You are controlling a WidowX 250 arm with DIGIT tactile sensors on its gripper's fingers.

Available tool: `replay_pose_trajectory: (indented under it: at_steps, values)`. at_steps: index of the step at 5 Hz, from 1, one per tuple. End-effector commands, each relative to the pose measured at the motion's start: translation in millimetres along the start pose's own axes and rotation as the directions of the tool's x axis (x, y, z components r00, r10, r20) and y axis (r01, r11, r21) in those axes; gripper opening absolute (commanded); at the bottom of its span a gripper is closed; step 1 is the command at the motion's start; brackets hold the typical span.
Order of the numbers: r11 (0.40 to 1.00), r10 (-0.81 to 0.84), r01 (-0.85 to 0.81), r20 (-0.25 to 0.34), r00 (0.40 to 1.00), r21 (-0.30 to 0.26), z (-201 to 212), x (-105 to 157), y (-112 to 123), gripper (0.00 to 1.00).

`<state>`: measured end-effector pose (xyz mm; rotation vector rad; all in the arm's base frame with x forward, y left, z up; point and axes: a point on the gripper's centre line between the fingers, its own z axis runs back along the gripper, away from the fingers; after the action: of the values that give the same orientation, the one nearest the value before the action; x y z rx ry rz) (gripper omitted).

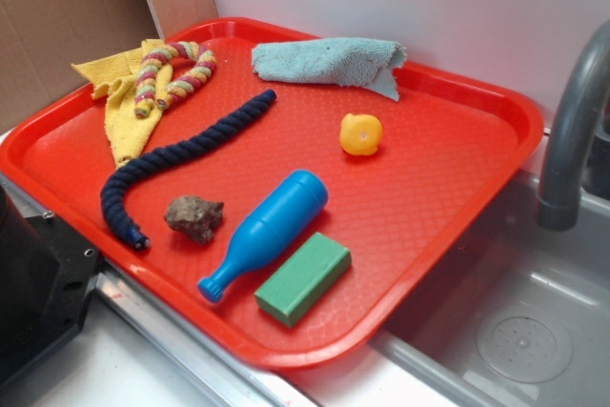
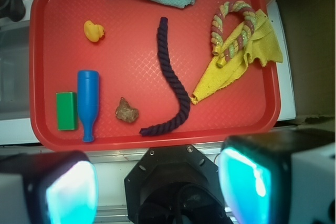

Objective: Grab the yellow duck.

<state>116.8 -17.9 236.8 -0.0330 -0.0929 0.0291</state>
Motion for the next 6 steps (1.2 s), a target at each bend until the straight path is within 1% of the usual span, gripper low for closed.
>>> replay_pose_trajectory:
  at_steps: [1,2,3,6]
  values:
    - [1.0,0.0,0.0,0.0,1.0,0.0,0.0,0.0,0.0,1.0]
    - [0.968,-0.248,0.249,0.084,0.965,-0.001,-34.7,34.3,-24.8,1.0]
    - [0.876,-0.473,0.482,0.166,0.865,-0.012,-60.3,74.9,-84.4,1.0]
    - [0.876,-0.473,0.482,0.166,0.865,-0.012,-60.3,74.9,-84.4,1.0]
